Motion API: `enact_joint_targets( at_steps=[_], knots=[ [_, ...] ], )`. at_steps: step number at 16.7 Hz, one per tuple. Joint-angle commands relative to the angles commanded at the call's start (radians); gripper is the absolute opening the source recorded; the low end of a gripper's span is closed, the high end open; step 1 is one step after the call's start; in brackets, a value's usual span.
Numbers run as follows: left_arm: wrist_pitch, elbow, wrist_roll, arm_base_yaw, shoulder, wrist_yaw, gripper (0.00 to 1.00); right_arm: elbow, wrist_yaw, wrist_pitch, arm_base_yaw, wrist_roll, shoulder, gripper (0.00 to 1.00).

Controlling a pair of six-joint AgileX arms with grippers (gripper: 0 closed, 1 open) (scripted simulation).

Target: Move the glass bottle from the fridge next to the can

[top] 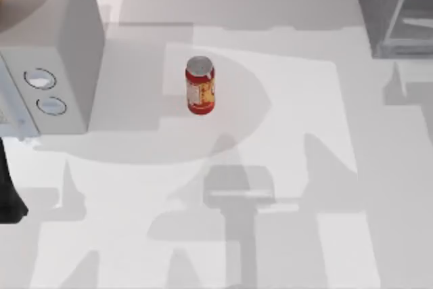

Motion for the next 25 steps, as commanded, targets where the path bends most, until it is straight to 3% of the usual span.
enact_joint_targets(
  at_steps=[5, 10, 20, 25],
  knots=[
    [0.0, 0.0, 0.0, 0.0, 0.0, 0.0, 1.0, 0.244, -0.039, 0.249, -0.048, 0.001, 0.555, 1.0],
    [0.0, 0.0, 0.0, 0.0, 0.0, 0.0, 1.0, 0.412, -0.065, 0.42, -0.081, 0.0, 0.888, 1.0],
    [0.0, 0.0, 0.0, 0.0, 0.0, 0.0, 1.0, 0.468, -0.068, 0.457, -0.084, -0.001, 0.97, 1.0],
    [0.0, 0.0, 0.0, 0.0, 0.0, 0.0, 1.0, 0.627, -0.056, 0.387, -0.076, -0.002, 1.057, 1.0]
  ],
)
